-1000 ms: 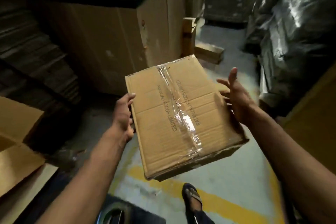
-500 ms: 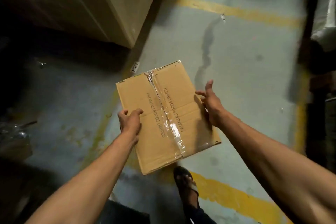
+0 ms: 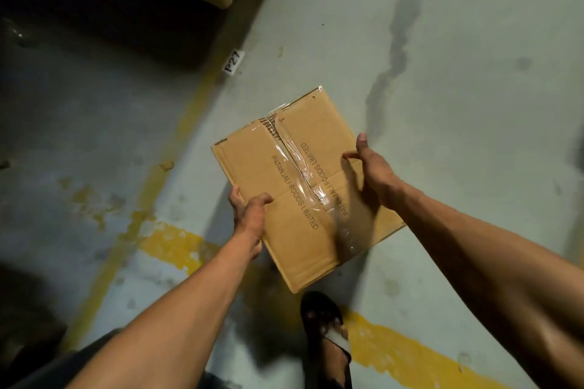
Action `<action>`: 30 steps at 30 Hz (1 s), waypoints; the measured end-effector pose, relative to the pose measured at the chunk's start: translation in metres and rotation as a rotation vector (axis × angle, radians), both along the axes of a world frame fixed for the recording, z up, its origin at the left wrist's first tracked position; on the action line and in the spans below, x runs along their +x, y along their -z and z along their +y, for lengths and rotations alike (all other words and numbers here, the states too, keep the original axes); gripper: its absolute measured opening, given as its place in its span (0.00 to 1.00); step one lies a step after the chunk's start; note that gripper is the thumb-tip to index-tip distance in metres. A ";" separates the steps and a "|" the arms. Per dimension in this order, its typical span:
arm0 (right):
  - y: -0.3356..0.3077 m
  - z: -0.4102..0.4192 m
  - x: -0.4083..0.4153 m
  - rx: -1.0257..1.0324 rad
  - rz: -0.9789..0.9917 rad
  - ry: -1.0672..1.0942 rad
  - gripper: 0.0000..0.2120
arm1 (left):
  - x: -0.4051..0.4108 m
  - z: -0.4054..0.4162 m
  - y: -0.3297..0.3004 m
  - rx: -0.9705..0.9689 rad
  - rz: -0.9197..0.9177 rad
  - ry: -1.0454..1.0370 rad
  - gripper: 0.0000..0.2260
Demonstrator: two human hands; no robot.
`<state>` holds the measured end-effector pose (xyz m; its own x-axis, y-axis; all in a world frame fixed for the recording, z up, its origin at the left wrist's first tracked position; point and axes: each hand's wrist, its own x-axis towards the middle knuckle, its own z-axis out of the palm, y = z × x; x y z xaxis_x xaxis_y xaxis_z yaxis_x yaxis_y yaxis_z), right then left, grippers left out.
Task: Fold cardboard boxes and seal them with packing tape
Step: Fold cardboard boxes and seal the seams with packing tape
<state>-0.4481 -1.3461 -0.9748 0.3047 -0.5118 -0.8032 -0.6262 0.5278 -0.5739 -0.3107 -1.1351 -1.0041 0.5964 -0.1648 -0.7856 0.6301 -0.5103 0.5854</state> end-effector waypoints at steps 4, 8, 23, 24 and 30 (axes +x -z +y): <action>-0.017 0.023 -0.016 -0.216 -0.016 0.003 0.29 | -0.002 0.006 -0.030 0.117 -0.019 0.254 0.32; -0.100 0.073 -0.037 -0.277 -0.083 -0.088 0.12 | -0.004 0.036 -0.117 0.223 -0.009 0.524 0.07; -0.577 0.435 -0.020 -0.358 -0.429 -0.621 0.05 | -0.067 0.434 -0.652 -0.205 -0.632 0.277 0.08; -0.597 0.470 -0.013 -0.360 -0.463 -0.675 0.05 | -0.073 0.485 -0.667 -0.205 -0.659 0.204 0.07; -0.662 0.650 0.057 -0.440 -0.601 -0.987 0.02 | -0.047 0.720 -0.741 0.090 -0.767 -0.237 0.04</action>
<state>-0.3910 -0.6959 -0.3127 0.9745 -0.0447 -0.2199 -0.2221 -0.3315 -0.9169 -0.3576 -0.4154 -0.2632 0.9859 0.0783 -0.1479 0.1673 -0.4789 0.8618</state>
